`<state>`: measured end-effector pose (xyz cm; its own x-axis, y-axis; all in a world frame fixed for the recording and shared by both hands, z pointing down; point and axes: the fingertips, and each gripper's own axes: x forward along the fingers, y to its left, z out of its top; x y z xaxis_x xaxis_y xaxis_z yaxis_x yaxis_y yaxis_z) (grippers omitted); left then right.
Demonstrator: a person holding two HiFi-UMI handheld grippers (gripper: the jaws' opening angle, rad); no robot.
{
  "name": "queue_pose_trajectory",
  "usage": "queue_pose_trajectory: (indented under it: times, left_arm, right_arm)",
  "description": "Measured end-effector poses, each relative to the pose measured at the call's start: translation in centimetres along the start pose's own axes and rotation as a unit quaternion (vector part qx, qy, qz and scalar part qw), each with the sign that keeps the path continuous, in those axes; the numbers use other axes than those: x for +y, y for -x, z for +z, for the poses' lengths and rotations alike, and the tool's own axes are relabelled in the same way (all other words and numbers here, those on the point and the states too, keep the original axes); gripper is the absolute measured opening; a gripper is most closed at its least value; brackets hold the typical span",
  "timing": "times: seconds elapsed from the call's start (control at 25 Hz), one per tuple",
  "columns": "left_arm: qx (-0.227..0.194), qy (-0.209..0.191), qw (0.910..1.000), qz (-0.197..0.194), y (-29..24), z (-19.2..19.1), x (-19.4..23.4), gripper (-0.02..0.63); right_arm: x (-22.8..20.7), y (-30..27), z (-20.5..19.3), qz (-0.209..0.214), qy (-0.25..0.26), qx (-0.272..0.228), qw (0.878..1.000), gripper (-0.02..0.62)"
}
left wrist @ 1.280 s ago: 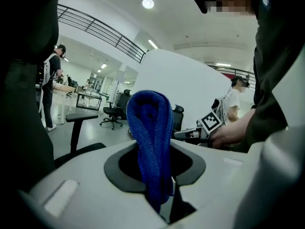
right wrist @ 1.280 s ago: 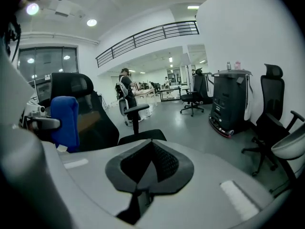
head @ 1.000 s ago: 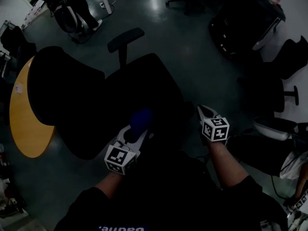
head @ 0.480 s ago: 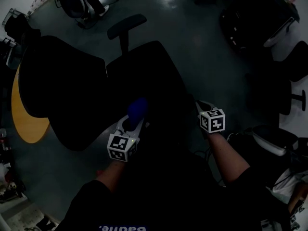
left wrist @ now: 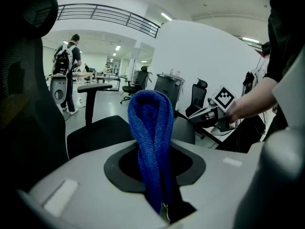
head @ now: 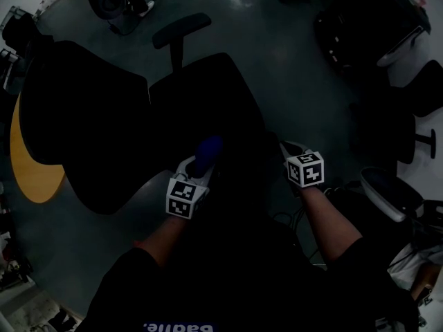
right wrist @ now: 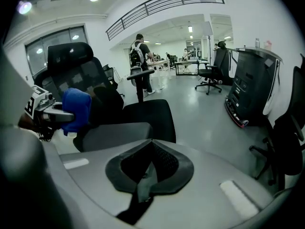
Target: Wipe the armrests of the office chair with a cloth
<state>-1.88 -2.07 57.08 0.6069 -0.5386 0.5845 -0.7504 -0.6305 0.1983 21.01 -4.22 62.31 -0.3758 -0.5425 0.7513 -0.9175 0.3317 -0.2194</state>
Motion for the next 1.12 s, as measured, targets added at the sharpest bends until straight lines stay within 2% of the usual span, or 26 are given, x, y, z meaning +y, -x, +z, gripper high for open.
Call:
queue_pose_trajectory:
  times: [0.2, 0.6, 0.96, 1.12]
  left_arm:
    - [0.013, -0.019, 0.9996, -0.019, -0.3, -0.5, -1.2, 0.118]
    - [0.023, -0.031, 0.9989, -0.027, -0.8, 0.0, -1.6, 0.118]
    - [0.03, -0.06, 0.9955, -0.067, -3.5, 2.2, -5.1, 0.117]
    - [0.036, -0.06, 0.9944, -0.079, -4.8, 3.1, -6.2, 0.117]
  right_arm:
    - [1.2, 0.4, -0.4, 0.0, -0.002, 0.004, 1.0, 0.0]
    - [3.5, 0.7, -1.2, 0.008, -0.011, 0.003, 1.0, 0.0]
    - [5.4, 1.1, -1.2, 0.023, -0.014, 0.002, 1.0, 0.0]
    - [5.9, 1.0, -1.7, 0.022, -0.037, -0.001, 0.999, 0.0]
